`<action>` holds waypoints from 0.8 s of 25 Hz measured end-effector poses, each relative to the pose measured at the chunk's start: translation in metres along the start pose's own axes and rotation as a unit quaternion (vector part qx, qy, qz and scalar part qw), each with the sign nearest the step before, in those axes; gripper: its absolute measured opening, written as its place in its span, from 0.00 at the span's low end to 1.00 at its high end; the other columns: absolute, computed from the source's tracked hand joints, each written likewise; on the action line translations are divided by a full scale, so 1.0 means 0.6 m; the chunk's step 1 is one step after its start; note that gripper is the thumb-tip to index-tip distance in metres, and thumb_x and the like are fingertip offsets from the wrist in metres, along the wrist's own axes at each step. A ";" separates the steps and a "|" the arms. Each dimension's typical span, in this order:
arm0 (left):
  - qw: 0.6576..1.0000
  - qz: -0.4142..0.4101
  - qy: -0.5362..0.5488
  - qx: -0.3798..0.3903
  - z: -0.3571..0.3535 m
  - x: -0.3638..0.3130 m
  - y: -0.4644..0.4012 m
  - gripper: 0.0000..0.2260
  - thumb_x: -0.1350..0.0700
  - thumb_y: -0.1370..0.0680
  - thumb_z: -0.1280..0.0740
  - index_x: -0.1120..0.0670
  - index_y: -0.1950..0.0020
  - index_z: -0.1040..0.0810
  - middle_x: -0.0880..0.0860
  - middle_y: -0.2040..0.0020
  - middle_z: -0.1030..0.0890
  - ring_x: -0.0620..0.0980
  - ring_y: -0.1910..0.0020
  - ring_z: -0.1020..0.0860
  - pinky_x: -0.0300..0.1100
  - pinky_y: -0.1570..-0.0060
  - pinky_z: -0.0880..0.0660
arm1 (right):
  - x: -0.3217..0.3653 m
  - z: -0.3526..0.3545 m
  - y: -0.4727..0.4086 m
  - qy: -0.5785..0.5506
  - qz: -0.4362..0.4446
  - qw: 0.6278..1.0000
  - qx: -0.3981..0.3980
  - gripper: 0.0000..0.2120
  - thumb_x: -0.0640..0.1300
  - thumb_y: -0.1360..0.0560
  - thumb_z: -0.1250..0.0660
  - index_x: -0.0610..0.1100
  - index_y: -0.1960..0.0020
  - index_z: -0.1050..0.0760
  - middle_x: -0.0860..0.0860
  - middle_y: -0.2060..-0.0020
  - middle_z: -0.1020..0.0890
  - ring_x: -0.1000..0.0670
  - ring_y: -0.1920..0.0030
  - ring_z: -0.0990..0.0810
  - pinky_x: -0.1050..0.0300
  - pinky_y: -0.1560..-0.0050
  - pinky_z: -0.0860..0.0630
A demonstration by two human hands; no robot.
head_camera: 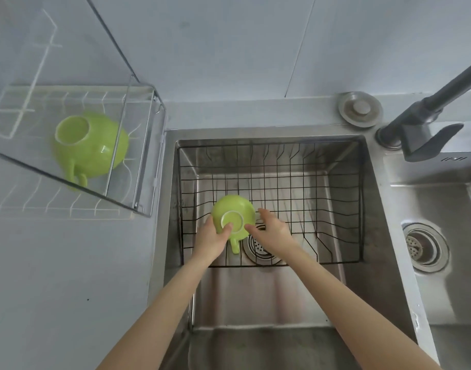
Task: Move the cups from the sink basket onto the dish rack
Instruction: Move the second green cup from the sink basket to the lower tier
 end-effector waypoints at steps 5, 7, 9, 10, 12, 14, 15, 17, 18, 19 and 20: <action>0.999 0.029 0.038 0.005 -0.011 0.022 -0.034 0.15 0.55 0.24 0.37 0.60 0.40 0.30 0.59 0.42 0.21 0.57 0.44 0.24 0.40 0.50 0.31 | -0.006 -0.025 -0.041 -0.022 -0.026 0.999 0.008 0.30 0.50 0.25 0.36 0.41 0.27 0.40 0.44 0.32 0.28 0.44 0.31 0.32 0.55 0.34 0.34; 0.998 0.039 0.048 0.004 -0.014 0.025 -0.042 0.17 0.54 0.24 0.37 0.60 0.38 0.31 0.59 0.41 0.22 0.57 0.42 0.24 0.41 0.48 0.31 | -0.007 -0.027 -0.050 -0.032 -0.034 0.999 -0.005 0.30 0.50 0.26 0.35 0.41 0.28 0.38 0.44 0.33 0.27 0.44 0.32 0.31 0.54 0.35 0.33; 0.997 0.045 0.066 0.002 -0.015 0.026 -0.046 0.18 0.55 0.24 0.37 0.60 0.36 0.32 0.59 0.39 0.24 0.57 0.40 0.26 0.41 0.47 0.32 | -0.009 -0.027 -0.054 -0.042 -0.040 0.998 -0.017 0.29 0.50 0.26 0.34 0.41 0.29 0.37 0.43 0.35 0.26 0.43 0.33 0.30 0.53 0.34 0.33; 0.996 0.049 0.079 0.003 -0.016 0.026 -0.047 0.18 0.56 0.24 0.37 0.59 0.35 0.33 0.59 0.38 0.25 0.56 0.40 0.27 0.41 0.46 0.32 | -0.010 -0.027 -0.055 -0.045 -0.042 0.998 -0.021 0.29 0.49 0.27 0.34 0.41 0.29 0.36 0.43 0.35 0.25 0.43 0.33 0.30 0.53 0.35 0.33; 0.993 0.055 0.108 0.006 -0.016 0.028 -0.047 0.20 0.57 0.24 0.37 0.58 0.33 0.35 0.58 0.36 0.27 0.56 0.38 0.28 0.40 0.45 0.33 | -0.011 -0.027 -0.054 -0.048 -0.044 0.997 -0.029 0.29 0.49 0.27 0.33 0.41 0.30 0.36 0.44 0.36 0.24 0.43 0.34 0.29 0.53 0.36 0.32; 0.991 0.056 0.123 0.009 -0.015 0.029 -0.045 0.22 0.57 0.24 0.36 0.58 0.32 0.36 0.58 0.35 0.27 0.55 0.38 0.28 0.40 0.45 0.33 | -0.011 -0.024 -0.053 -0.052 -0.044 0.997 -0.034 0.28 0.48 0.27 0.33 0.41 0.30 0.35 0.44 0.37 0.24 0.44 0.35 0.28 0.54 0.37 0.31; 0.990 0.057 0.126 0.010 -0.013 0.030 -0.044 0.22 0.57 0.24 0.36 0.58 0.32 0.36 0.58 0.35 0.28 0.54 0.39 0.28 0.41 0.46 0.33 | -0.011 -0.022 -0.050 -0.053 -0.044 0.997 -0.036 0.29 0.48 0.27 0.33 0.41 0.30 0.35 0.44 0.37 0.23 0.44 0.35 0.28 0.54 0.37 0.30; 0.990 0.053 0.133 0.014 -0.011 0.028 -0.040 0.23 0.57 0.25 0.35 0.58 0.32 0.36 0.57 0.35 0.28 0.52 0.42 0.28 0.40 0.46 0.33 | -0.012 -0.019 -0.043 -0.054 -0.048 0.997 -0.039 0.29 0.49 0.28 0.33 0.41 0.30 0.35 0.45 0.37 0.23 0.45 0.35 0.28 0.55 0.37 0.31; 0.989 0.049 0.135 0.017 -0.010 0.025 -0.035 0.23 0.57 0.25 0.35 0.58 0.32 0.36 0.57 0.35 0.28 0.50 0.44 0.28 0.40 0.46 0.33 | -0.014 -0.017 -0.038 -0.058 -0.052 0.996 -0.042 0.29 0.50 0.28 0.33 0.42 0.30 0.35 0.45 0.37 0.23 0.45 0.35 0.27 0.56 0.38 0.31; 0.990 0.045 0.135 0.018 -0.009 0.023 -0.030 0.23 0.57 0.25 0.35 0.58 0.32 0.36 0.57 0.36 0.28 0.50 0.45 0.29 0.40 0.47 0.33 | -0.016 -0.016 -0.031 -0.065 -0.054 0.995 -0.046 0.29 0.50 0.28 0.32 0.42 0.31 0.34 0.45 0.38 0.23 0.45 0.35 0.27 0.56 0.38 0.31; 0.990 0.041 0.135 0.018 -0.007 0.022 -0.023 0.23 0.57 0.25 0.35 0.58 0.32 0.36 0.57 0.36 0.28 0.50 0.45 0.28 0.41 0.46 0.32 | -0.017 -0.015 -0.022 -0.075 -0.055 0.994 -0.050 0.28 0.50 0.28 0.32 0.42 0.31 0.33 0.45 0.39 0.22 0.46 0.36 0.27 0.56 0.38 0.31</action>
Point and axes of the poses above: each hand's wrist, its own y-axis away from the middle knuckle, its own z-axis out of the back of the hand, x = y × z, the point moved 4 cm from there along -y, towards the middle knuckle
